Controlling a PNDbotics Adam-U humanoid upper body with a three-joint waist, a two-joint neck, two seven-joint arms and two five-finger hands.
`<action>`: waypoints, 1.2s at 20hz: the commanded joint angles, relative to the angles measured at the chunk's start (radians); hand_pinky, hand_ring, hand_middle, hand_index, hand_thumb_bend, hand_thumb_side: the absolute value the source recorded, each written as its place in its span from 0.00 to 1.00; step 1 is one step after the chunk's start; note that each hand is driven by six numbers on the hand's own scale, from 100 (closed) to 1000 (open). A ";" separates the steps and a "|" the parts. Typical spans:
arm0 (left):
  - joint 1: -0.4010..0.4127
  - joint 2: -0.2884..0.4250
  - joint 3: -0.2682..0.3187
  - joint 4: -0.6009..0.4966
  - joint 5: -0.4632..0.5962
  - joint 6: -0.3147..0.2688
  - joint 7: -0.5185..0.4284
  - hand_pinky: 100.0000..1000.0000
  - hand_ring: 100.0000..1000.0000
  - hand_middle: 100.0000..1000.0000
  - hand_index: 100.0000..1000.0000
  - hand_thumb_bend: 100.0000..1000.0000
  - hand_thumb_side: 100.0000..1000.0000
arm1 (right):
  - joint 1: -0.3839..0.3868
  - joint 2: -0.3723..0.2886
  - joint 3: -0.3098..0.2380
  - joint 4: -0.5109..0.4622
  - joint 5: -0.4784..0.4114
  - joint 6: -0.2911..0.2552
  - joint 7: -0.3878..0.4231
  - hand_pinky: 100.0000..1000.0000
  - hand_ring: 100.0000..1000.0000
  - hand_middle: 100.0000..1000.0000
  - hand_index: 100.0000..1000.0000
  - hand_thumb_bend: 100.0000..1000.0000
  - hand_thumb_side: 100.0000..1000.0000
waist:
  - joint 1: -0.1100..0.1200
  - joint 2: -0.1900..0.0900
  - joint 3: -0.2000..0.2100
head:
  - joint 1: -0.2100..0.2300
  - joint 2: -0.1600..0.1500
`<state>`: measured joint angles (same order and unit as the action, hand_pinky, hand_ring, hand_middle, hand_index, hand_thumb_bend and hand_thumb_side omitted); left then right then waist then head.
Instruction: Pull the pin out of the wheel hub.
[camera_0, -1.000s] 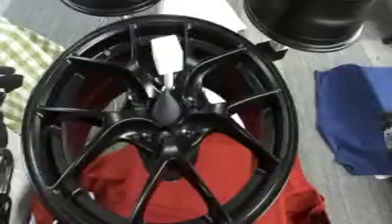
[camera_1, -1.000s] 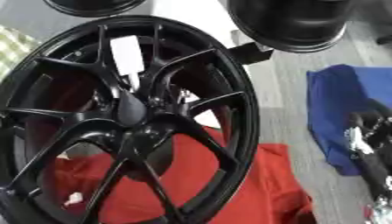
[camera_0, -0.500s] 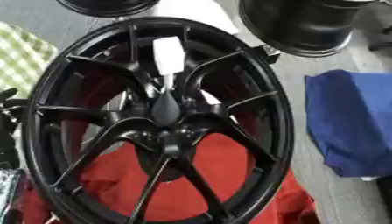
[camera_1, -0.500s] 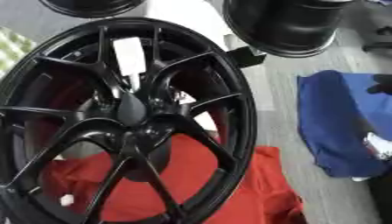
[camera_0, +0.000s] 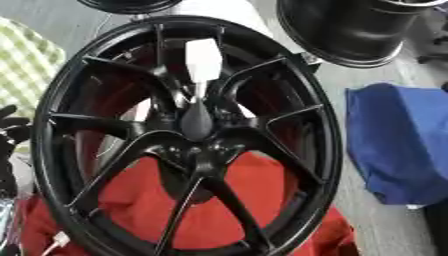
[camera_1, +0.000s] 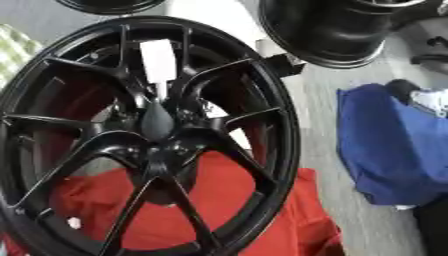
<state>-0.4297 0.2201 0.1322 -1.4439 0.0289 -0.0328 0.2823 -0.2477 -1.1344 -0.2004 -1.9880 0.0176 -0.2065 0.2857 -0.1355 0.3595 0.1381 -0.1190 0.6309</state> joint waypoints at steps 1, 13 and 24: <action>-0.008 0.020 -0.013 -0.025 -0.010 0.000 -0.016 0.68 0.56 0.50 0.74 0.03 0.97 | -0.091 -0.033 0.028 -0.012 -0.024 -0.009 0.047 0.89 0.82 0.72 0.84 0.40 0.25 | -0.002 -0.027 0.014 | -0.029 -0.009; -0.018 -0.004 -0.027 -0.023 -0.013 -0.002 -0.039 0.69 0.59 0.51 0.74 0.03 0.97 | -0.373 0.164 0.198 0.037 0.112 0.051 0.205 0.88 0.83 0.74 0.86 0.46 0.24 | 0.003 -0.038 0.054 | -0.110 0.017; -0.042 -0.044 -0.040 -0.014 -0.005 -0.006 -0.046 0.69 0.59 0.51 0.74 0.04 0.98 | -0.428 0.258 0.284 0.122 0.237 0.098 0.190 0.82 0.81 0.74 0.88 0.54 0.30 | 0.009 -0.031 0.091 | -0.177 0.017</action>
<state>-0.4575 0.1720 0.0955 -1.4478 0.0185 -0.0360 0.2399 -0.6602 -0.8588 0.0891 -1.8666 0.2406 -0.1158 0.4893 -0.1319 0.3466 0.2310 -0.2870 0.6490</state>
